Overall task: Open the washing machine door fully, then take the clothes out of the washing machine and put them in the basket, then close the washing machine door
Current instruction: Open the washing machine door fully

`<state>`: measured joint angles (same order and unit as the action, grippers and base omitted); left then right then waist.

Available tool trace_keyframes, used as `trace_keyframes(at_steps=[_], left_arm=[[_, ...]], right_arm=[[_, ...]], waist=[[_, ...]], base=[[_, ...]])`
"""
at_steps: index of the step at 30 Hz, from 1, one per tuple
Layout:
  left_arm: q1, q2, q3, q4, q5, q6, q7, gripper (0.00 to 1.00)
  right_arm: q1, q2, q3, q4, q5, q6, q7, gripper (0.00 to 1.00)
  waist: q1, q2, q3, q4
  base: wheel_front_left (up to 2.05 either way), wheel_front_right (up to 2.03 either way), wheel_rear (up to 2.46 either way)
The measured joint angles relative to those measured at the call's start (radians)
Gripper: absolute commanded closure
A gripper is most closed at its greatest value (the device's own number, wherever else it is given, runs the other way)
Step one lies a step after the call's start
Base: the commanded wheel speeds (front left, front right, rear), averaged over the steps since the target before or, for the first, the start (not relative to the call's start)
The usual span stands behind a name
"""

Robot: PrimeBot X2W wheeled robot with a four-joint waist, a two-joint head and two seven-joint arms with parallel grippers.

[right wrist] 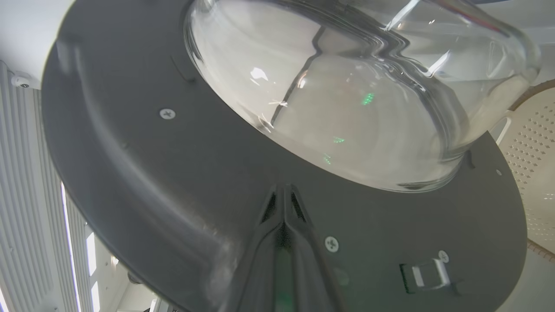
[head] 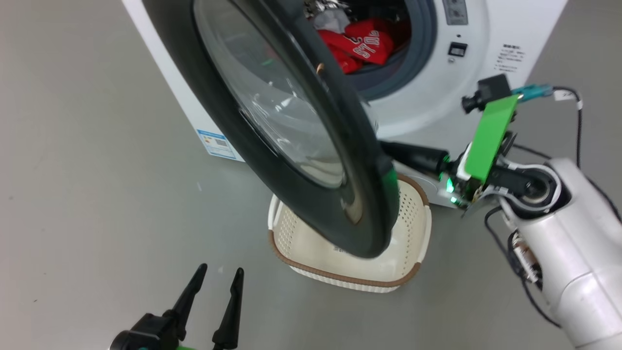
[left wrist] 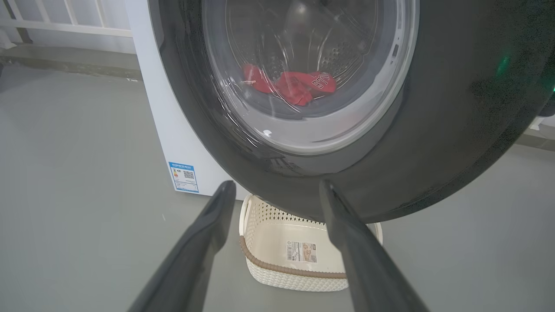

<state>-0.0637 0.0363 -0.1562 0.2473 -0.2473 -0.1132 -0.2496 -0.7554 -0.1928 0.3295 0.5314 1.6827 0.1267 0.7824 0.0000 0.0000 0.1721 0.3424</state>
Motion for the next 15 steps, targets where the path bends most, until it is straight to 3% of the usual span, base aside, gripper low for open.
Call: trace_keyframes(at_steps=[15], left_arm=[[0.038,0.002,0.016,-0.008,0.0,0.002,0.0,0.0]], right_arm=[[0.138,0.058,0.044,-0.094,-0.031,0.0,0.001,1.0]], waist=[[0.0,0.0,-0.06,0.118]], base=[[0.0,0.0,0.0]])
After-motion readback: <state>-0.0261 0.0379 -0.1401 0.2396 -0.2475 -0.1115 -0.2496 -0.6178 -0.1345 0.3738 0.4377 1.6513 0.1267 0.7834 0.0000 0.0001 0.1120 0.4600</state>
